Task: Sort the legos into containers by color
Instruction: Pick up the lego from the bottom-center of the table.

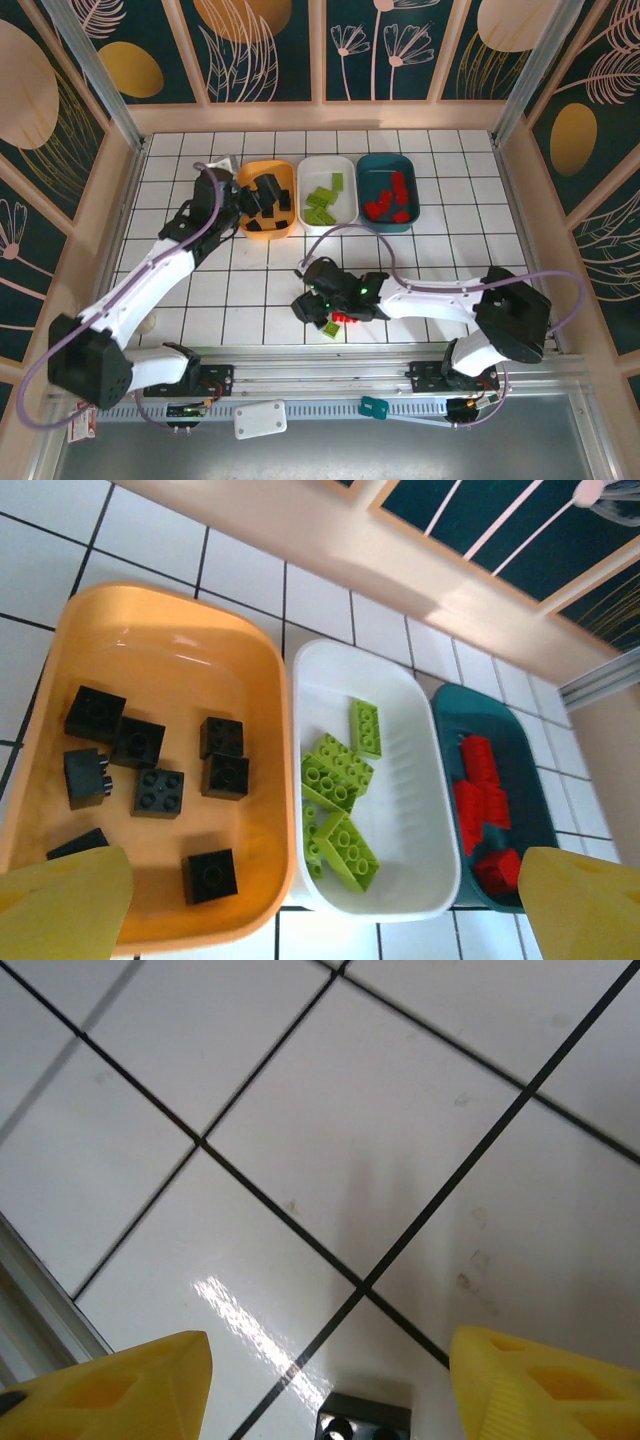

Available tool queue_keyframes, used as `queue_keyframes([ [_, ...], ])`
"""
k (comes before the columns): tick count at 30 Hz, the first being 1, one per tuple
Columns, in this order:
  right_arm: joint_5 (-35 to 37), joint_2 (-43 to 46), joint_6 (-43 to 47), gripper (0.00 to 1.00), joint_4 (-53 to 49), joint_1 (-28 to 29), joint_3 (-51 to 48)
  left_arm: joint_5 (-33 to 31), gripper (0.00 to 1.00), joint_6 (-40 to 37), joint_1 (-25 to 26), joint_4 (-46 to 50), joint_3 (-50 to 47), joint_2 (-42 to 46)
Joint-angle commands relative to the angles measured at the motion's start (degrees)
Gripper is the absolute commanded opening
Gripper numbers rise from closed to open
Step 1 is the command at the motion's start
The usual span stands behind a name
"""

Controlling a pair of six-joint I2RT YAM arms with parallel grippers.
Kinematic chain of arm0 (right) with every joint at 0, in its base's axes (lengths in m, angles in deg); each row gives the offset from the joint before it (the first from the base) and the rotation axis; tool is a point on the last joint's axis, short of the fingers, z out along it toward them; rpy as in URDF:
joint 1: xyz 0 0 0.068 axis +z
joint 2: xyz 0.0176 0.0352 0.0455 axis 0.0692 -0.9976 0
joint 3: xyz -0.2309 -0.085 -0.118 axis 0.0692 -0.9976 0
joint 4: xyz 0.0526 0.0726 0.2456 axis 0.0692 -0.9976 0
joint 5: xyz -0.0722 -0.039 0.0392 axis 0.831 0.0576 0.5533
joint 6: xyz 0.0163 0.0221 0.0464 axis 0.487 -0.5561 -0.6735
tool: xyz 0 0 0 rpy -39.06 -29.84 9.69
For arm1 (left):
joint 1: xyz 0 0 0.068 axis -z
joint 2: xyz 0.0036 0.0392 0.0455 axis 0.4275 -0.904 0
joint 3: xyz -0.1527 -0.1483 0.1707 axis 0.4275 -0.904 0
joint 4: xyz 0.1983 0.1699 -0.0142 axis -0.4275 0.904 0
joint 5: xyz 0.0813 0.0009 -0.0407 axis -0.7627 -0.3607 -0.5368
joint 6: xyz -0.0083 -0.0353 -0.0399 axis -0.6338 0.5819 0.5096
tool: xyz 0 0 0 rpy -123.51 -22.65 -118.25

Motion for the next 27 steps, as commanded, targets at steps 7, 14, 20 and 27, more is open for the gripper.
queue_keyframes([
  [7, 9.98, -6.97, 0.01, 0.64, -15.21, 4.37, 4.95, -1.8, 0.99, 2.53, 0.03, 4.13, -8.11, 12.1],
  [14, 10.29, -8.92, -0.03, 0.62, -17.17, 7.03, 6.7, -1.71, 0.99, 2.73, 0.05, 4.41, -8.96, 12.0],
  [20, 10.33, -11.75, 0.26, 0.52, -17.07, 7.58, 6.66, -1.47, 0.99, 2.75, 0.05, 4.49, -9.05, 11.0],
  [27, 12.29, -10.29, 2.3, 0.29, -11.56, 7.08, 6.41, -2.24, 0.99, 2.68, 0.04, 5.19, -9.22, 11.7],
])
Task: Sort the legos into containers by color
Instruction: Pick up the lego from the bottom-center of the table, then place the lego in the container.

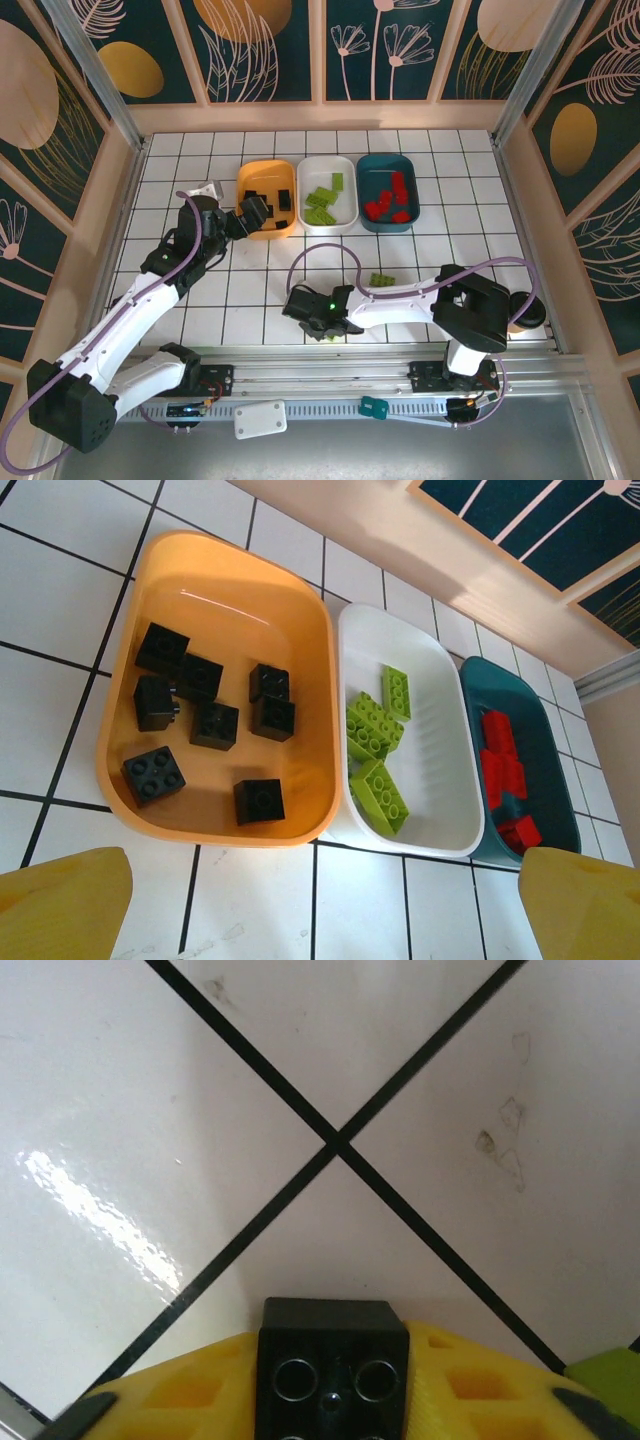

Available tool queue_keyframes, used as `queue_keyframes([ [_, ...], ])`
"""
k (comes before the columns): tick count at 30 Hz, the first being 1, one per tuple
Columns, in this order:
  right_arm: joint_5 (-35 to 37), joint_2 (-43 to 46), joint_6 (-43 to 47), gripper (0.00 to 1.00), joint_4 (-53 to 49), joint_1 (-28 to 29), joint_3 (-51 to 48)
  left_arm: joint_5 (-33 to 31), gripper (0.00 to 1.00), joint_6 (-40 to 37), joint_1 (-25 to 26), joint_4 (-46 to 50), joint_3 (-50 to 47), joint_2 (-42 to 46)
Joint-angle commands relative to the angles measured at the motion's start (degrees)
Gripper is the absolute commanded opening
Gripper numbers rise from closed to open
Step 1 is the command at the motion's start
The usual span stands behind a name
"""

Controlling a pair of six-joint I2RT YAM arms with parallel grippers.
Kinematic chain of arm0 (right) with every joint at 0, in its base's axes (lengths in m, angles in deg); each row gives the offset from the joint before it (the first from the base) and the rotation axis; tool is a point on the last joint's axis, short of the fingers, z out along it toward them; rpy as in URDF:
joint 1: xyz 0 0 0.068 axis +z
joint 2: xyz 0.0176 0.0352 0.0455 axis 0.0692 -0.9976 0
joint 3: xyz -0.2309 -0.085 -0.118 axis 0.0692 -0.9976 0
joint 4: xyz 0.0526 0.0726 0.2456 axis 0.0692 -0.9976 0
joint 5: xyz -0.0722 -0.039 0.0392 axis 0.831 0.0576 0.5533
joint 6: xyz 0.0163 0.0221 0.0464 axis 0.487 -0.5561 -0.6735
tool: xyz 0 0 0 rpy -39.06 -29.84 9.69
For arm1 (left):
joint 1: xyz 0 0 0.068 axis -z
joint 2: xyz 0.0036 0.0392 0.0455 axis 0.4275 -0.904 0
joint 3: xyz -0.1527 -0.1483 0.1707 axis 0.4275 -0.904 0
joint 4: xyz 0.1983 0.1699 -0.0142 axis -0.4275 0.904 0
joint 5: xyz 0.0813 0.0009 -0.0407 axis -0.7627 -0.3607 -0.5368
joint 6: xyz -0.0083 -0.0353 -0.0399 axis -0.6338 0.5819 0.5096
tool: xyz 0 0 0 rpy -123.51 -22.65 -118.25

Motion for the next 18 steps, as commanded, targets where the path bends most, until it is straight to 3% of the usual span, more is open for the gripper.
queue_keyframes([
  [1, 2.46, 1.17, 1.47, 0.27, 3.35, -0.51, 0.67, -0.91, 0.99, 0.6, 0.05, 1.48, -0.62, 0.9],
  [5, 2.08, 6.38, 5.02, 0.23, 9.7, -4.06, 2.49, -1.96, 0.99, 1.62, 0.04, 2.25, -2.13, 2.23],
  [10, -8.1, 9.18, 7.33, 0.21, 20.48, -14.43, 6.28, -1.03, 0.99, 3.05, 0.03, 1.22, -6.16, 5.59],
  [13, -15.51, 4.63, 7.07, 0.21, 25.11, -19.98, 11.74, -0.53, 0.99, 3.76, 0.05, 0.8, -8.45, 7.25],
  [18, -19.92, -8.06, 5.2, 0.23, 27.82, -26.18, 23.9, 1.09, 0.99, 4.84, 0.05, 0.05, -11.39, 7.73],
])
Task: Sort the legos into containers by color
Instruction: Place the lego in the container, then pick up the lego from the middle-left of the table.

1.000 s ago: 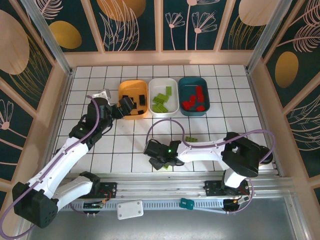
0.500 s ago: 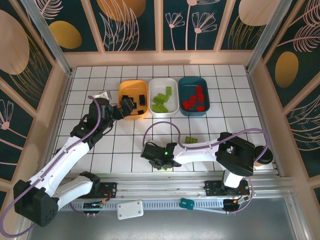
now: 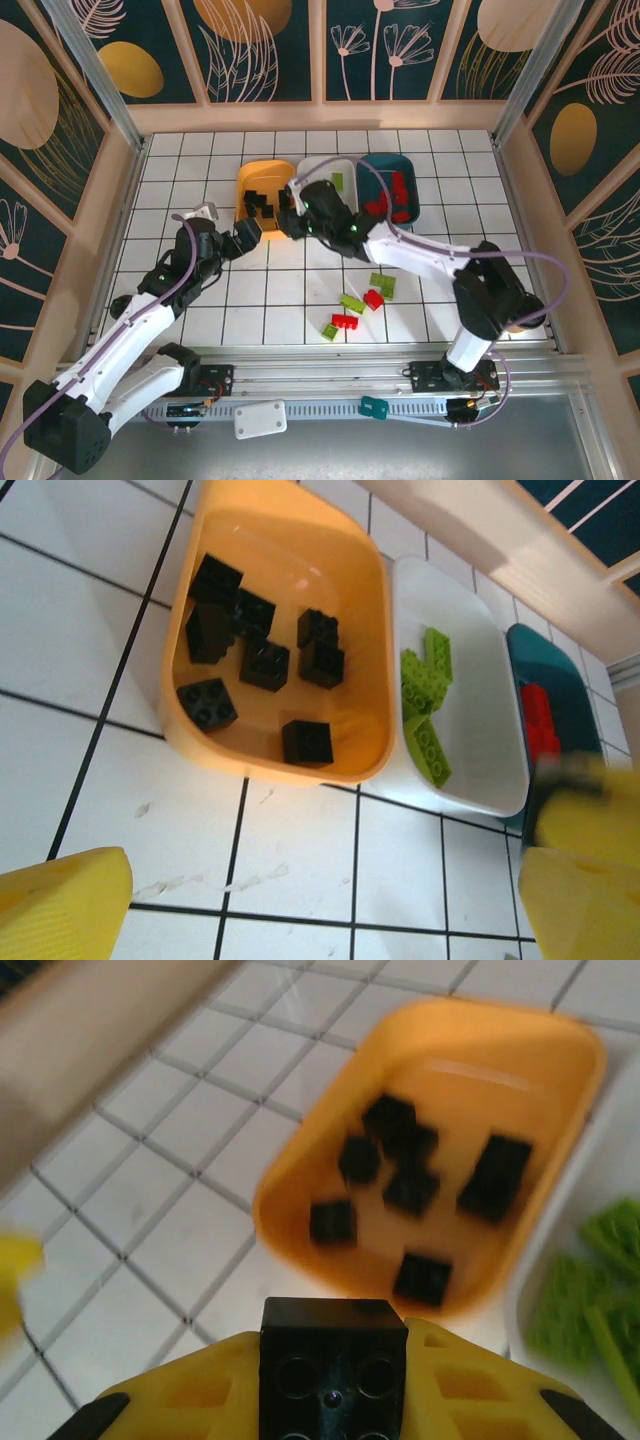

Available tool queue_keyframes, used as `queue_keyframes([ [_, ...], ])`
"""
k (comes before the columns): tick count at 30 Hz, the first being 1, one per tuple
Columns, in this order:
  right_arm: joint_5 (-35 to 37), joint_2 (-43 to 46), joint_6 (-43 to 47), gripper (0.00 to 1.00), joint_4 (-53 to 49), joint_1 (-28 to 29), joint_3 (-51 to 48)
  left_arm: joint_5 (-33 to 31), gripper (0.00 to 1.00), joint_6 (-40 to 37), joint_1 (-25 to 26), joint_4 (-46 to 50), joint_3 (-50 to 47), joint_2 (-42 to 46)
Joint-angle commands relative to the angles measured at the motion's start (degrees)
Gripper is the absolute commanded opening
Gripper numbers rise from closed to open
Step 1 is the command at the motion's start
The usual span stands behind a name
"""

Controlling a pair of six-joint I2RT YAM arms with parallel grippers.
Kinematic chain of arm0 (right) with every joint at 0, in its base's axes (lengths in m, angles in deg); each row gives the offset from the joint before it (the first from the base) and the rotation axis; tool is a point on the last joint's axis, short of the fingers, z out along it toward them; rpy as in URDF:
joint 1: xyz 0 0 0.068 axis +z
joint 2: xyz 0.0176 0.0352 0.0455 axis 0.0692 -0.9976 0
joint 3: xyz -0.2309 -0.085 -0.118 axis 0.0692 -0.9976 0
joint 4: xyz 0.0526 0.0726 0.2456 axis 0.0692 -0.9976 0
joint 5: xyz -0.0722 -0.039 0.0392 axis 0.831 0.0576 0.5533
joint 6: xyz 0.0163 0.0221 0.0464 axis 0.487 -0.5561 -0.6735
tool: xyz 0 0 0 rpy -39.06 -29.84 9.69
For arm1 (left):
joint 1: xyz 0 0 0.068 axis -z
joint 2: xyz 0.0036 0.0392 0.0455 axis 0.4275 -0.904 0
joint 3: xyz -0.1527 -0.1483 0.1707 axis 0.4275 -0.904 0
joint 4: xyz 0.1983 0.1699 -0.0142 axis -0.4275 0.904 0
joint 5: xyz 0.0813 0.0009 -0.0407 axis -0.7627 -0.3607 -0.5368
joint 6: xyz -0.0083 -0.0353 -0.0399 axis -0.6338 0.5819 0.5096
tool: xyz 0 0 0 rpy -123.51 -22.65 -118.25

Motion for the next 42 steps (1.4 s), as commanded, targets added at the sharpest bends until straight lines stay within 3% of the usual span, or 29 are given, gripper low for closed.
queue_keyframes([
  [1, -6.52, -9.43, -1.44, 0.24, 3.54, -3.05, 7.46, 1.72, 0.99, 1.75, 0.04, -0.87, -1.82, 0.44],
  [5, -9.94, -17.51, -4.67, 0.3, 3.75, -5.87, 16.01, 4.39, 0.99, 1.33, 0.16, -2.15, -3.31, 0.71],
  [8, -11.0, -21.38, -6.36, 0.47, 3.27, -6.9, 20.4, 6.03, 0.98, 1.0, 0.8, -2.8, -3.99, 0.46],
  [10, -11.86, -22.35, -7.93, 0.59, 3.57, -7.52, 21.67, 5.08, 0.99, 0.7, 2.94, -2.64, -4.02, -0.1],
  [13, -12.79, -20.28, -10.61, 0.65, 6.7, -8.66, 18.78, 2.13, 0.98, 0.43, 8.01, -2.54, -3.33, -1.48],
  [17, -10.98, -13.27, -13.16, 0.66, 12.07, -10.2, 8.74, -0.45, 0.98, -0.39, 15.31, -1.99, -2.1, -4.02],
  [20, -9.69, -6.36, -14.46, 0.66, 15.92, -11.99, -0.43, -3.93, 0.98, -1.46, 24.08, -0.71, -0.97, -6.54],
  [25, -8.06, 4.39, -16.23, 0.66, 17.22, -15.48, -14.86, -9.27, 0.93, -1.89, 38.92, 0.25, 0.62, -16.44],
  [31, -5.9, 14.73, -15.59, 0.67, 16.31, -16.52, -25.86, -10.35, 0.87, -0.21, 51.41, -0.31, 3.41, -25.75],
  [37, -5.36, 24.01, -16.81, 0.67, 16.89, -16.41, -32.16, -13.23, 0.85, 0.45, 55.77, 2.07, 7.9, -35.07],
  [42, -4.98, 30.27, -16.67, 0.67, 15.45, -16.43, -33.43, -13.96, 0.74, 0.1, 55.8, 1.86, 9.42, -39.34],
])
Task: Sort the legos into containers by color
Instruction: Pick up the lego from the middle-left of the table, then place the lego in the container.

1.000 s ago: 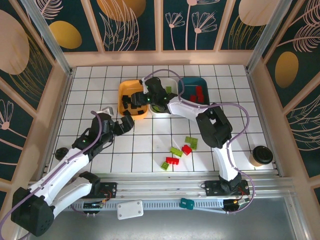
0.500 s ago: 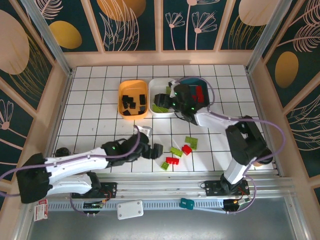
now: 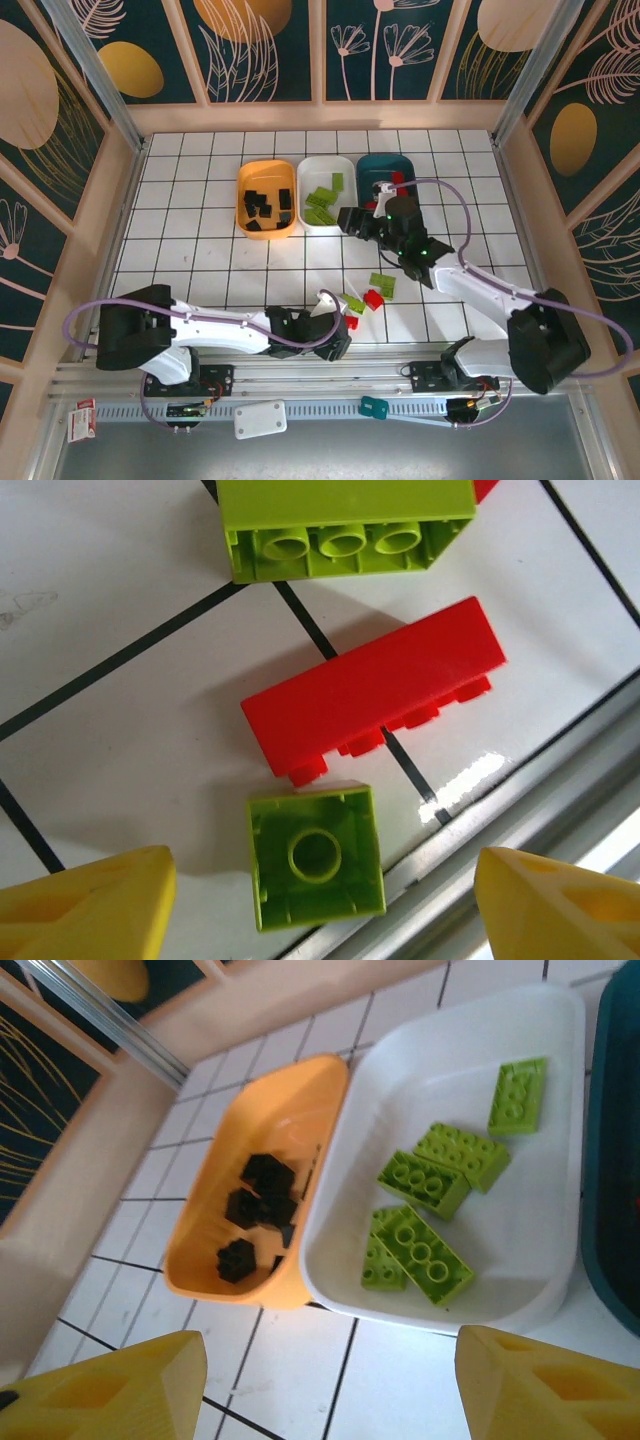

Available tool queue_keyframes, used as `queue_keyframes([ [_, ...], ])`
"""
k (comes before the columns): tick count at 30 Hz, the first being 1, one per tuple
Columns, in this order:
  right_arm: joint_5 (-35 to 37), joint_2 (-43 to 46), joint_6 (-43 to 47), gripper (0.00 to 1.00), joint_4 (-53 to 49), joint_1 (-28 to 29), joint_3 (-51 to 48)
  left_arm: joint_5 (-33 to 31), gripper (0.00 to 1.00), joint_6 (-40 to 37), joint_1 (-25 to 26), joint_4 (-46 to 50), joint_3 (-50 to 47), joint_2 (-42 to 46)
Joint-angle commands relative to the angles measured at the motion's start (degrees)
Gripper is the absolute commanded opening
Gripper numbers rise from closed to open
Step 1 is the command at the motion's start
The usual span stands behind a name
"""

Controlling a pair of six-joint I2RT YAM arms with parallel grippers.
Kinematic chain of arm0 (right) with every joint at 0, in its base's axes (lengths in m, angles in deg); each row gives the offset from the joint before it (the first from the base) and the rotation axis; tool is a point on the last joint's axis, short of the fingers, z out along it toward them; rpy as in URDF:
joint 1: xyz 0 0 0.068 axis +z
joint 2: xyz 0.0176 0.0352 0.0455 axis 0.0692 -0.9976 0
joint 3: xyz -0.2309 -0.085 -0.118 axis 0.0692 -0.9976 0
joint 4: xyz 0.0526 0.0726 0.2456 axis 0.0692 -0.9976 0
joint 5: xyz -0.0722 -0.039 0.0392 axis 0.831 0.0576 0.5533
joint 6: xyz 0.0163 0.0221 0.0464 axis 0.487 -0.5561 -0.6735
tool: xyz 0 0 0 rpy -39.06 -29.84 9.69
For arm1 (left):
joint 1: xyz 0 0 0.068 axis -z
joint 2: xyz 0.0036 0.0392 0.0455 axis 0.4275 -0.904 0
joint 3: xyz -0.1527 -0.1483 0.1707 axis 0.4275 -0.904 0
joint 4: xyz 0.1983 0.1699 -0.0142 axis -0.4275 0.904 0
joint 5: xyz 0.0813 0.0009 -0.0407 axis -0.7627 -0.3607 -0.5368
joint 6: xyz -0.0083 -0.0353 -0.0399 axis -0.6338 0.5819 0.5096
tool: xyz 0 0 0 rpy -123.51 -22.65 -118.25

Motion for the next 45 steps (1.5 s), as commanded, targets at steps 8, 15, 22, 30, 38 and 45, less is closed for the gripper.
queue_keyframes([
  [8, 1.95, 8.23, -0.1, 0.68, -0.84, 0.24, -1.14, -4.59, 0.53, 0.97, 0.17, 3.18, 2.16, -6.51],
  [15, 3.38, 10.18, 0.52, 0.68, -2.17, 0.28, -2.41, -6.35, 0.34, 2.34, 0.15, 3.19, 0.79, -3.69],
  [22, 4.14, 13.51, -0.58, 0.68, -2.45, 0.23, -5.55, -10.22, 0.27, 2.09, -7.51, 4.71, -3.3, 9.23],
  [30, 4.64, 16.03, -2.02, 0.68, -3.62, 0.45, -8.96, -1.81, 0.31, -8.73, -30.04, -5.26, 3.85, 12.21],
  [38, 4.63, 17.8, -3.16, 0.68, -6.01, 1.3, -12.09, 3.07, 0.31, -14.87, -40.4, -3.18, 26.8, -8.93],
  [45, 3.86, 17.73, -4.37, 0.68, -9.64, 3.84, -14.35, 4.64, 0.37, -15.66, -43.6, 2.82, 44.14, -26.5],
])
